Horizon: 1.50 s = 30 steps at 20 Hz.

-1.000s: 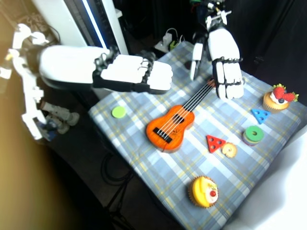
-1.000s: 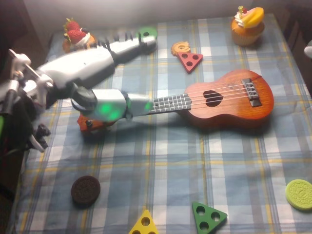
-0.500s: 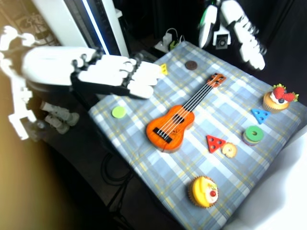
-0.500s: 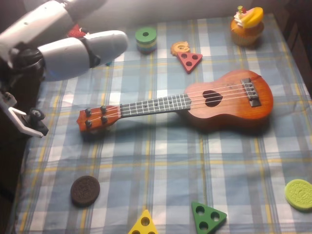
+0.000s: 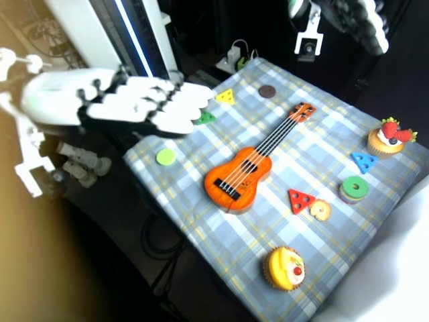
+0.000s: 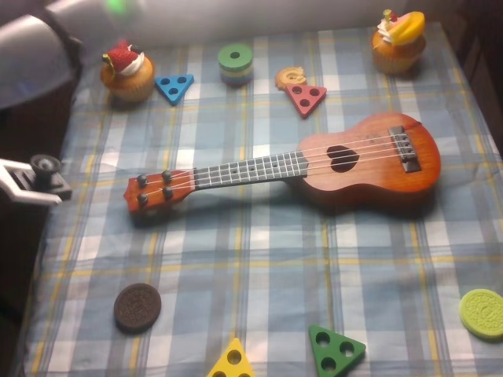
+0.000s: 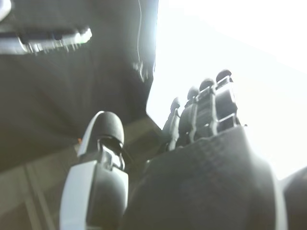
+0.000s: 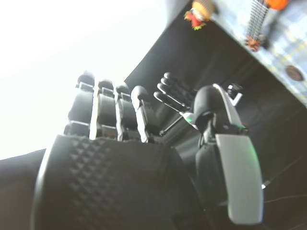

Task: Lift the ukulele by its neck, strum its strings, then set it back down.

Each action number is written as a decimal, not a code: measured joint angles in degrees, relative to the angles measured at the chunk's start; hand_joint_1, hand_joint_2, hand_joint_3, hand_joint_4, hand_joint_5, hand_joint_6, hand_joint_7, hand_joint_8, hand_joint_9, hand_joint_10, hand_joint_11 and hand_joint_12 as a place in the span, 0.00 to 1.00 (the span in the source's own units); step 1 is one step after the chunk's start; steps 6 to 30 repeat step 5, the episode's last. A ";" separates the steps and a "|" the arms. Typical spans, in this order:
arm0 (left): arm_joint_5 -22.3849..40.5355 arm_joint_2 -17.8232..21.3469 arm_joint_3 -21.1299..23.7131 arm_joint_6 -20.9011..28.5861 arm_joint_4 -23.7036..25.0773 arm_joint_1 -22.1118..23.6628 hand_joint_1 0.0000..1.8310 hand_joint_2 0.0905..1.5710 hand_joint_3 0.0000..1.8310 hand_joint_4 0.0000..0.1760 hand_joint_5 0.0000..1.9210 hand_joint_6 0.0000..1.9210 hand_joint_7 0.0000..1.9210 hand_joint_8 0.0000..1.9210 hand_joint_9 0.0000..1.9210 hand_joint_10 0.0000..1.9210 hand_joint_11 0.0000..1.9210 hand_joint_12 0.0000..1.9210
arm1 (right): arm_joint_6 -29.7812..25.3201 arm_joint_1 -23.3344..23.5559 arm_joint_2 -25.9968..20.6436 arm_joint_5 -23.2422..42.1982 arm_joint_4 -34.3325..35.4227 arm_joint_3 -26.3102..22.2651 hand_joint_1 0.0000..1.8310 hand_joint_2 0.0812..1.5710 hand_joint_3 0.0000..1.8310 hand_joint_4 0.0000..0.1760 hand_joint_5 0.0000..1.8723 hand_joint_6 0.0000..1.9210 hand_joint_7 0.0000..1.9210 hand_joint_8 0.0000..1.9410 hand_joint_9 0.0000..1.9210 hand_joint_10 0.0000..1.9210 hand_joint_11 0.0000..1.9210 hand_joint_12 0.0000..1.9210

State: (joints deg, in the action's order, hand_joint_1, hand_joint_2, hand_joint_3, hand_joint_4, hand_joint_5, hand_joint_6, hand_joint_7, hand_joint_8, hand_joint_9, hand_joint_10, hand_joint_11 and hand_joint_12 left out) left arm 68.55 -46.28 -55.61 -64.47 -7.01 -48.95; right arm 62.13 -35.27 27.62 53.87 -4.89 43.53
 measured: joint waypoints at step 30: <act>10.71 1.60 1.16 0.57 -1.22 -2.91 0.11 0.87 0.01 0.52 0.00 0.00 0.00 0.00 0.00 0.00 0.00 0.00 | 2.21 -2.56 0.13 7.65 2.36 -0.68 0.33 0.82 0.01 0.21 0.00 0.00 0.00 0.00 0.00 0.00 0.00 0.00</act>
